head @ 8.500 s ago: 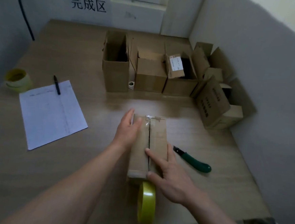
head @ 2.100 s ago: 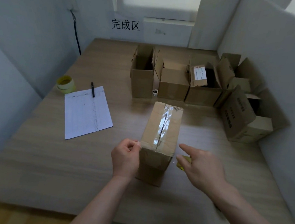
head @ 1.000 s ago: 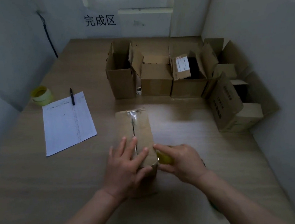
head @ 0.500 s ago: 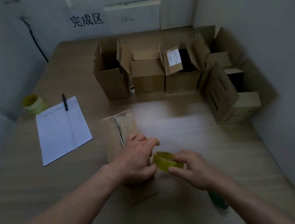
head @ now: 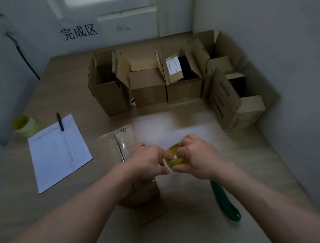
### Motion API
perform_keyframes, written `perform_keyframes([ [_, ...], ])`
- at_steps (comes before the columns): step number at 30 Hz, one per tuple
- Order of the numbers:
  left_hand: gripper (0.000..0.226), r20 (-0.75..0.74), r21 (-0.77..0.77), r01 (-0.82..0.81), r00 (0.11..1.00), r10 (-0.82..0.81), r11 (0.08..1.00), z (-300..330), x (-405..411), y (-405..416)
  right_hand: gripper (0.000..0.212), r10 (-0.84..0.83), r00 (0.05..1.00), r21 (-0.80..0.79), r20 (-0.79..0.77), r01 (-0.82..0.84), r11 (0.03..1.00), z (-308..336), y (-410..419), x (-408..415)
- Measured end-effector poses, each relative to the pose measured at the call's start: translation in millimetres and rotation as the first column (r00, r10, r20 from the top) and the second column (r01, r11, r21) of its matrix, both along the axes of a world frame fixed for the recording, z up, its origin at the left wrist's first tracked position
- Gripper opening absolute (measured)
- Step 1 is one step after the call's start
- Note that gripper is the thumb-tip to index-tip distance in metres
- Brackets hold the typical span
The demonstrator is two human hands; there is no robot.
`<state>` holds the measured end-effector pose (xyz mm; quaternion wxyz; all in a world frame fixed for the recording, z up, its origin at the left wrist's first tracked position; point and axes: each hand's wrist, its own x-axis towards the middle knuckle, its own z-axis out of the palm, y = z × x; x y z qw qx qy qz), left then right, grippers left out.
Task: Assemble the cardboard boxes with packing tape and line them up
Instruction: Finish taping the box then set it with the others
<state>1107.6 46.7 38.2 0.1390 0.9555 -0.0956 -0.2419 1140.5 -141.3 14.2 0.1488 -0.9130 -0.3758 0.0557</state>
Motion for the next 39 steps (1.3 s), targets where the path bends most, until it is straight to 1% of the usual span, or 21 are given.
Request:
perform_keyframes([
  [2, 0.026, 0.031, -0.011, -0.050, 0.998, 0.050, 0.999, -3.7, 0.6, -2.8, 0.036, -0.021, 0.998, 0.084, 0.051, 0.017, 0.996, -9.5, -5.3, -9.6],
  [4, 0.019, 0.067, -0.026, -0.089, 0.994, 0.090, 0.996, -8.7, -0.9, -4.2, 0.047, -0.121, 0.993, 0.256, 0.018, 0.112, 0.960, -19.8, -17.0, -26.4],
  [6, 0.016, 0.092, -0.075, -0.133, 0.986, 0.139, 0.988, -13.4, -4.8, -2.7, 0.064, -0.317, 0.947, 0.443, -0.056, 0.308, 0.842, -37.6, -36.4, -49.0],
  [7, 0.017, 0.101, -0.112, -0.160, 0.980, 0.172, 0.981, -14.9, -6.6, -1.2, 0.069, -0.436, 0.896, 0.442, -0.091, 0.428, 0.788, -50.1, -48.0, -60.9],
  [8, 0.018, 0.103, -0.144, -0.182, 0.975, 0.197, 0.973, -15.3, -8.1, 0.2, 0.074, -0.542, 0.827, 0.344, -0.149, 0.557, 0.756, -63.9, -60.0, -72.7],
  [9, 0.019, 0.102, -0.165, -0.193, 0.972, 0.212, 0.967, -15.6, -9.2, 0.5, 0.079, -0.627, 0.753, 0.167, -0.199, 0.657, 0.736, -77.3, -68.7, -85.9],
  [10, 0.019, 0.108, -0.178, -0.198, 0.970, 0.219, 0.964, -14.9, -9.1, 0.2, 0.084, -0.676, 0.707, -0.021, -0.210, 0.688, 0.726, -89.7, -74.0, -96.9],
  [11, 0.019, 0.115, -0.187, -0.199, 0.968, 0.222, 0.962, -14.5, -9.1, -0.6, 0.085, -0.679, 0.708, -0.145, -0.195, 0.664, 0.733, -100.9, -77.3, -105.8],
  [12, 0.019, 0.116, -0.196, -0.201, 0.967, 0.226, 0.960, -13.5, -8.8, -1.2, 0.081, -0.659, 0.732, -0.200, -0.175, 0.628, 0.752, -107.7, -79.1, -111.4],
  [13, 0.019, 0.112, -0.204, -0.203, 0.967, 0.229, 0.958, -12.7, -8.6, -1.5, 0.074, -0.650, 0.739, -0.207, -0.174, 0.618, 0.758, -109.1, -80.2, -112.7],
  [14, 0.019, 0.103, -0.210, -0.207, 0.967, 0.232, 0.956, -12.4, -9.1, -1.2, 0.067, -0.661, 0.722, -0.178, -0.203, 0.637, 0.750, -105.8, -80.9, -113.0],
  [16, 0.022, 0.095, -0.232, -0.213, 0.966, 0.240, 0.949, -13.3, -9.6, 0.0, 0.059, -0.697, 0.635, -0.043, -0.334, 0.728, 0.684, -94.1, -82.7, -117.1],
  [18, 0.025, 0.084, -0.268, -0.227, 0.963, 0.257, 0.936, -15.2, -9.4, 1.4, 0.059, -0.634, 0.594, 0.178, -0.495, 0.784, 0.594, -76.4, -78.4, -133.7],
  [20, 0.026, 0.069, -0.306, -0.242, 0.959, 0.275, 0.921, -16.2, -8.6, 2.2, 0.038, -0.471, 0.614, 0.368, -0.634, 0.774, 0.514, -50.1, -66.9, -156.2],
  [21, 0.026, 0.059, -0.323, -0.250, 0.957, 0.283, 0.913, -16.0, -8.3, 2.9, 0.038, -0.350, 0.620, 0.419, -0.702, 0.757, 0.501, -37.7, -58.4, -164.2],
  [23, 0.025, 0.035, -0.348, -0.258, 0.957, 0.288, 0.901, -15.4, -7.9, 2.7, 0.049, -0.160, 0.584, 0.434, -0.796, 0.735, 0.521, -20.4, -40.2, -171.7],
  [24, 0.025, 0.027, -0.358, -0.260, 0.957, 0.288, 0.897, -14.4, -7.9, 2.2, 0.048, -0.126, 0.578, 0.439, -0.806, 0.726, 0.529, -17.1, -32.6, -171.0],
  [27, 0.024, 0.024, -0.354, -0.251, 0.961, 0.277, 0.901, -12.8, -8.4, 1.5, 0.043, -0.139, 0.567, 0.420, -0.812, 0.732, 0.536, -13.6, -17.8, -160.1],
  [31, 0.025, 0.032, -0.346, -0.253, 0.959, 0.281, 0.904, -12.8, -7.7, 0.0, 0.043, -0.143, 0.568, 0.387, -0.810, 0.702, 0.597, -13.8, -7.8, -157.4],
  [34, 0.024, 0.029, -0.358, -0.263, 0.956, 0.292, 0.896, -11.6, -7.8, -1.0, 0.042, -0.135, 0.540, 0.371, -0.831, 0.718, 0.588, -14.3, -3.7, -154.8],
  [39, 0.022, 0.018, -0.382, -0.283, 0.949, 0.314, 0.880, -11.7, -8.5, -1.8, 0.040, -0.165, 0.564, 0.369, -0.809, 0.706, 0.604, -20.4, 1.5, -150.4],
])
